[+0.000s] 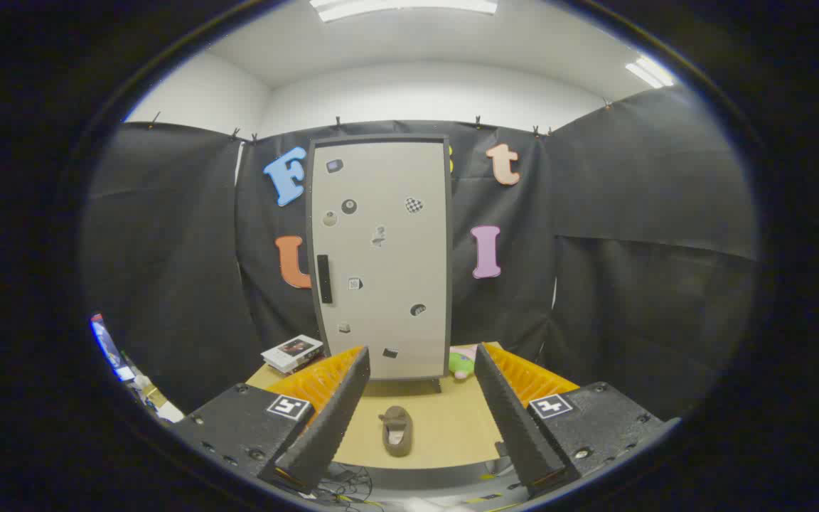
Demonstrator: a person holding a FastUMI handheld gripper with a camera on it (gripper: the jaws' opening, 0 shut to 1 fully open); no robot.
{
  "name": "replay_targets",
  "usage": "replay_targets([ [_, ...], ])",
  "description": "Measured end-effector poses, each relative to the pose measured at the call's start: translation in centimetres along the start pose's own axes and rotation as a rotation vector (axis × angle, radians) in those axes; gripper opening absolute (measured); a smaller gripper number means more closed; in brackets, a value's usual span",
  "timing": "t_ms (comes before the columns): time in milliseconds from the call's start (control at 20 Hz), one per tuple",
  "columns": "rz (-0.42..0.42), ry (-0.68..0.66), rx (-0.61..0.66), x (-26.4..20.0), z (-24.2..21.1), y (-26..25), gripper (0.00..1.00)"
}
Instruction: Open the shoe cabinet door, grab the shoes and put them into the shoe cabinet, then close the shoe cabinet door.
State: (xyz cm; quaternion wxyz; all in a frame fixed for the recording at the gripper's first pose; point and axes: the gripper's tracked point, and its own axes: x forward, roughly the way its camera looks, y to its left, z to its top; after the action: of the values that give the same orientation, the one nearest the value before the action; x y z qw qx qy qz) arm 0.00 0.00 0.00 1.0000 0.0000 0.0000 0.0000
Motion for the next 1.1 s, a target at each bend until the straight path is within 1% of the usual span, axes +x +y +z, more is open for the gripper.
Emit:
replay_targets([
  [300,-0.006,0.008,-0.012,0.2,0.0,-0.5,0.97],
  [450,-0.001,-0.020,-0.021,0.4,0.7,-0.5,0.97],
  [800,0.001,-0.050,0.006,0.7,0.9,-0.2,0.97],
  [950,0.021,-0.043,0.000,2.1,1.4,1.0,0.97],
  [1100,0.051,-0.039,-0.003,5.6,1.9,2.8,0.97],
])
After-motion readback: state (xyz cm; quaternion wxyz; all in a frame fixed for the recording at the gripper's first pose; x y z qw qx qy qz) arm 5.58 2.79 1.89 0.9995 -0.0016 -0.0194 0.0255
